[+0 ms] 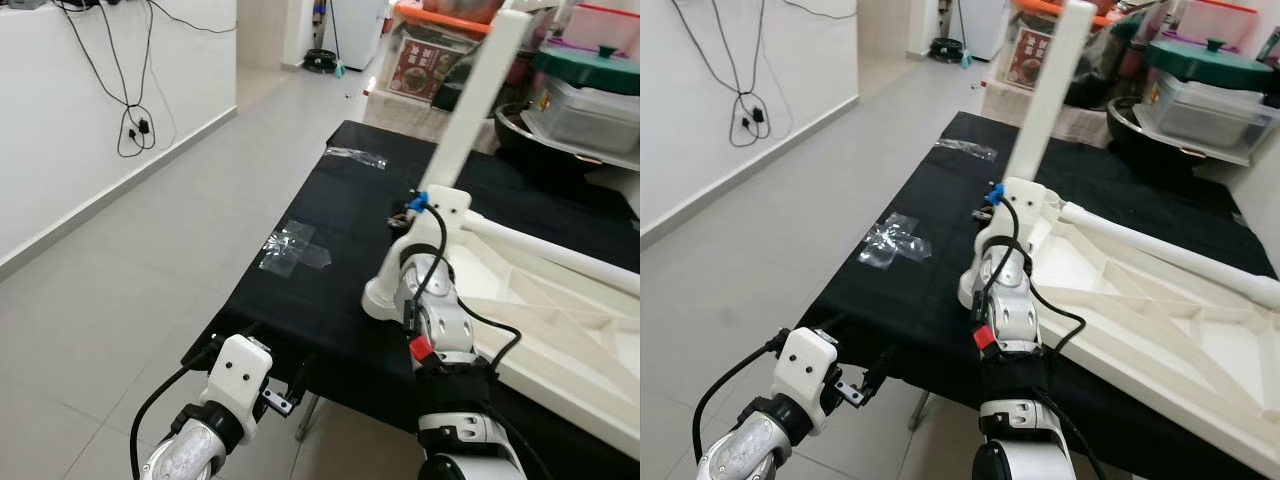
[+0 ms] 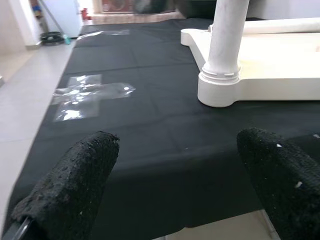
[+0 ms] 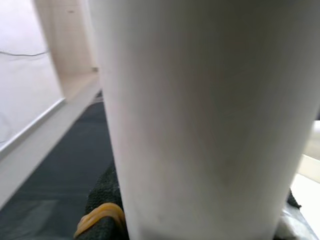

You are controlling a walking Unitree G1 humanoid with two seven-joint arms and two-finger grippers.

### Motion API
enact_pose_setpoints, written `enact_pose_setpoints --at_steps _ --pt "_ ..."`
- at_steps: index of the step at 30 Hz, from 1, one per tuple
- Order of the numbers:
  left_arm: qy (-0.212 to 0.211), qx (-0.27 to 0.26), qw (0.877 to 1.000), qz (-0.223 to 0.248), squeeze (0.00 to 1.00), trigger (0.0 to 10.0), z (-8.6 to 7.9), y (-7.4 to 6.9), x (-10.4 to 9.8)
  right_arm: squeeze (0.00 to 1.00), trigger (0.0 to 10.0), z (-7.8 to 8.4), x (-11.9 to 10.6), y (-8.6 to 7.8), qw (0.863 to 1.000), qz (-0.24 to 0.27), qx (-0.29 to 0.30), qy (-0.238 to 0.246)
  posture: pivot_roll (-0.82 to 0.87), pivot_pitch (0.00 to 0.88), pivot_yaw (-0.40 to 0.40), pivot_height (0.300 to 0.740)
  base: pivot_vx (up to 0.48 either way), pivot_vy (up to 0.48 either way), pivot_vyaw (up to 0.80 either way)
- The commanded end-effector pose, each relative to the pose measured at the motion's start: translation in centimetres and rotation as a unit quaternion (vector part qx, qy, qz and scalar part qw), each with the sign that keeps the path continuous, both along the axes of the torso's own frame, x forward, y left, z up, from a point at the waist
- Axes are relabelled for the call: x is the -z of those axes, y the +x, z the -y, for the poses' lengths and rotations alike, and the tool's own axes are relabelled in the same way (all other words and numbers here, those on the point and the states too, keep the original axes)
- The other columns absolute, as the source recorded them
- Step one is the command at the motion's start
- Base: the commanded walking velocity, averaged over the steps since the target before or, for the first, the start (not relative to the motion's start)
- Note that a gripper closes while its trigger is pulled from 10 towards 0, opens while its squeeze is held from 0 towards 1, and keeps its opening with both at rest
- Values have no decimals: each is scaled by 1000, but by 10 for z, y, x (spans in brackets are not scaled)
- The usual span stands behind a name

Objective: Building children table

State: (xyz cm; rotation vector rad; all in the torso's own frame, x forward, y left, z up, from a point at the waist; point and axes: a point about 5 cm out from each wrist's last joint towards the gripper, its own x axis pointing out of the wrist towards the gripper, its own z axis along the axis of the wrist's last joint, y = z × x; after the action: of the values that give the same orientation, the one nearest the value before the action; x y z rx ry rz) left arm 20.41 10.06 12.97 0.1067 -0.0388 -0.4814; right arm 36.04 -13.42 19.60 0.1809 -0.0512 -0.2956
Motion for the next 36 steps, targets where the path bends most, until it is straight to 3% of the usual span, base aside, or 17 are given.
enact_pose_setpoints --at_steps 1,2,8,9,13,14,15,17,23,24,25,26,28,31,34,35,36 --pt "2 8 1000 -9 0 10000 3 -1 4 0 3765 -14 25 -7 997 -56 27 43 129 46 -149 740 0 0 0" --pt "2 8 1000 -10 0 10000 3 0 4 0 10000 -20 24 -5 997 -52 16 51 123 53 -146 740 0 0 0" --pt "1 8 1000 -9 0 10000 3 0 3 0 10000 -33 12 -2 996 -20 -29 79 116 60 -142 740 0 0 0" --pt "0 8 1000 -9 0 10000 3 1 3 1000 10000 -35 4 -1 995 6 -59 77 115 60 -142 740 0 0 0" --pt "0 8 1000 -10 0 10000 3 2 3 1000 10000 -35 -6 7 983 49 -155 84 113 57 -143 740 0 0 0" --pt "-1 8 1000 -10 0 10000 3 2 3 404 10000 -32 -9 10 978 61 -187 76 112 57 -143 740 0 0 0" --pt "-1 8 1000 -10 0 10000 3 3 4 0 10000 -28 -11 14 968 70 -230 74 112 57 -143 740 0 0 0" --pt "-1 8 1000 -10 0 10000 3 3 4 0 10000 -28 -11 14 968 70 -230 74 112 57 -143 740 0 0 0" --pt "-1 8 1000 -10 0 10000 3 3 4 0 10000 -18 -19 20 914 76 -394 63 114 60 -141 740 0 0 0" --pt "-1 8 1000 -10 0 10000 3 3 3 0 10000 -16 -24 17 882 78 -462 56 115 59 -143 740 0 0 0" --pt "-1 8 1000 -10 0 10000 3 3 3 0 10000 -16 -24 17 882 78 -462 56 115 59 -143 740 0 0 0" --pt "-1 8 1000 -10 0 10000 3 2 3 0 10000 -17 -27 13 838 78 -538 47 118 57 -145 740 0 0 0" --pt "-1 8 1000 -10 0 10000 3 2 3 0 10000 -17 -27 13 838 78 -538 47 118 57 -145 740 0 0 0" --pt "1 8 1000 -10 0 10000 2 1 4 0 10000 -31 -30 0 732 73 -678 2 133 54 -147 740 0 0 0" --pt "2 8 1000 -10 0 10000 2 0 4 0 10000 -40 -32 1 714 77 -696 -17 137 48 -150 740 0 0 0" --pt "3 8 1000 -11 0 10000 2 0 4 0 5608 -45 -33 4 713 79 -697 -13 138 48 -149 740 0 0 0" --pt "3 8 1000 -11 0 10000 2 -1 5 0 5608 -48 -35 6 712 80 -698 -8 138 42 -151 740 0 0 0"
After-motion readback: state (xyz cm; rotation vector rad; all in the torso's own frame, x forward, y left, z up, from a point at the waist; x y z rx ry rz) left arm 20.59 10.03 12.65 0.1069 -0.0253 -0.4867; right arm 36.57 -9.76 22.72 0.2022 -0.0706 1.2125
